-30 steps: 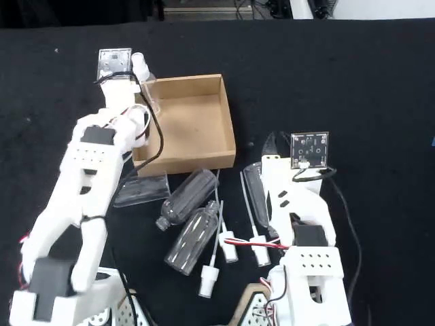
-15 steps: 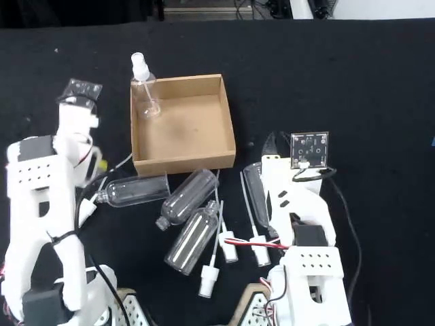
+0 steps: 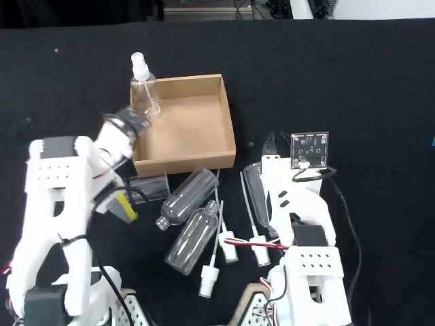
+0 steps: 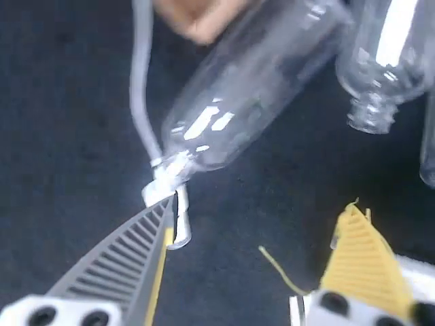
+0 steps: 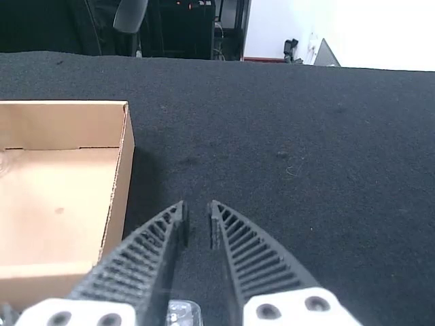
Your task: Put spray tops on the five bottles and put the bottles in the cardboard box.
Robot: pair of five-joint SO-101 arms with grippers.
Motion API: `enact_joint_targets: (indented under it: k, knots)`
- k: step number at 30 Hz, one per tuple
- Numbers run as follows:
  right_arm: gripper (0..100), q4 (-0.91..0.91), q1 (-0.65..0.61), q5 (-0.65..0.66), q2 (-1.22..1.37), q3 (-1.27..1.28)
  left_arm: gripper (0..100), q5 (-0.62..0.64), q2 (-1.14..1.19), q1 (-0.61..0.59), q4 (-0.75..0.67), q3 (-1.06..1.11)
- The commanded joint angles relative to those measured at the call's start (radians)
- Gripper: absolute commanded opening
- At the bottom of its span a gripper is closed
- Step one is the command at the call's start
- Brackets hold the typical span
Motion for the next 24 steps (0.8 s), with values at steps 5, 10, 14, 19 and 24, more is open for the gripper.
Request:
enact_joint_targets:
  k: [5, 10, 14, 19, 24]
  knots:
    - [5.3, -0.026, -0.008, 0.009, -0.031, -0.005, 33, -0.06, -0.028, 0.087, -0.183, 0.125]
    - [5.3, -0.026, -0.008, 0.009, -0.031, -0.005, 33, -0.06, -0.028, 0.087, -0.25, 0.145]
    - [5.3, -0.026, -0.008, 0.009, -0.031, -0.005, 33, -0.063, -0.028, 0.09, -0.315, 0.203]
    - [5.3, -0.026, -0.008, 0.009, -0.031, -0.005, 33, -0.066, -0.029, 0.091, -0.311, 0.239]
    - [5.3, -0.026, -0.008, 0.009, -0.031, -0.005, 33, -0.068, -0.038, 0.091, -0.311, 0.282]
